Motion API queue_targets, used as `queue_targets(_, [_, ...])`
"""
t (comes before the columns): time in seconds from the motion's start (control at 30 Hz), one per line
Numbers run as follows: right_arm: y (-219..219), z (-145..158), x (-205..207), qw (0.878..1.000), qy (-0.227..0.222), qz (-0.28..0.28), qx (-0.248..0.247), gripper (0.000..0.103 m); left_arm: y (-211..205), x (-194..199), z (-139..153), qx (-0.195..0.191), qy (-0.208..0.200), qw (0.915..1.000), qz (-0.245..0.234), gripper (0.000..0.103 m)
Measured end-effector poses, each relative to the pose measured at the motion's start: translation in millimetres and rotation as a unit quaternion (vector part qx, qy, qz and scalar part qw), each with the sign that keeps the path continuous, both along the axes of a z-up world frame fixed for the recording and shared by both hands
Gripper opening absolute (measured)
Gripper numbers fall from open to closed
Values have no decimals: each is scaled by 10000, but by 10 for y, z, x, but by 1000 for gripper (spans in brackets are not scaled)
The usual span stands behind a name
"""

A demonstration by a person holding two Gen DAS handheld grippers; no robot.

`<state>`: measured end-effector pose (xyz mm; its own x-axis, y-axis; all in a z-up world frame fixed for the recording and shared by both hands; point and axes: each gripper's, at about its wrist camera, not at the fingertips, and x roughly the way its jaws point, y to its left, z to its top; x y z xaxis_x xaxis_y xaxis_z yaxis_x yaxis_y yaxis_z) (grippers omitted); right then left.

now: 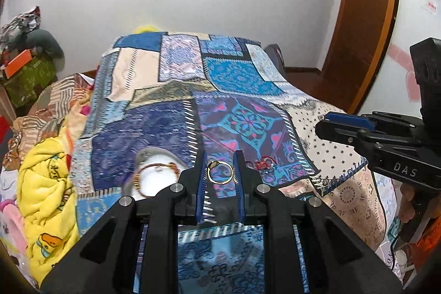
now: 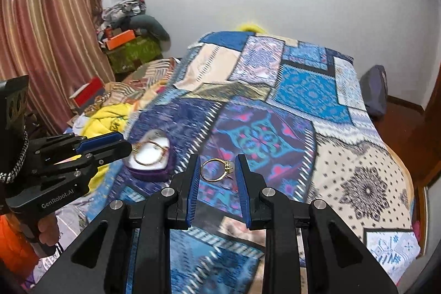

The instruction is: Organize jewelry

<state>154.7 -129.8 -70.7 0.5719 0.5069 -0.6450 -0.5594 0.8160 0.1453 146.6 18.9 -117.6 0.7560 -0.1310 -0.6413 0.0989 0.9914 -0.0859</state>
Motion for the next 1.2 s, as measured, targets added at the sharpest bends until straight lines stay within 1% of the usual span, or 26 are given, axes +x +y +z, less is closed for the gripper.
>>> queue_targets(0.07, [91, 33, 1, 9999, -32, 86, 56, 22, 78, -44, 41, -10, -63, 9999, 86, 18])
queue_targets(0.33, [439, 109, 33, 9986, -99, 429, 293, 22, 361, -148, 136, -56, -235, 9989, 399, 18])
queue_targets(0.5, [547, 75, 52, 9983, -108, 501, 278, 22, 510, -148, 130, -40, -286, 9979, 573, 18])
queue_targets(0.6, [524, -48, 65, 9985, 60, 521, 157, 22, 562, -137, 86, -39, -244, 9977, 638, 18])
queue_targets(0.7, [502, -280, 86, 9975, 385, 546, -213, 24, 586, -115, 29, -78, -181, 9978, 637, 18])
queue_targets(0.8, [476, -602, 101, 9933, 801, 579, -604, 24, 563, -89, -41, -108, -110, 9980, 609, 18])
queue_targets(0.93, [468, -915, 136, 9869, 1186, 593, -917, 24, 516, -44, -137, -168, 7, 9982, 573, 18])
queue_targets(1.03, [468, -1061, 157, 9835, 1418, 588, -957, 24, 494, -29, -165, -175, 45, 9983, 549, 18])
queue_targets(1.1, [475, -1124, 176, 9826, 1451, 544, -1023, 24, 471, -31, -172, -100, 44, 9984, 554, 18])
queue_targets(1.2, [454, -1150, 173, 9848, 1394, 522, -900, 24, 468, -31, -192, -11, 60, 9984, 559, 18])
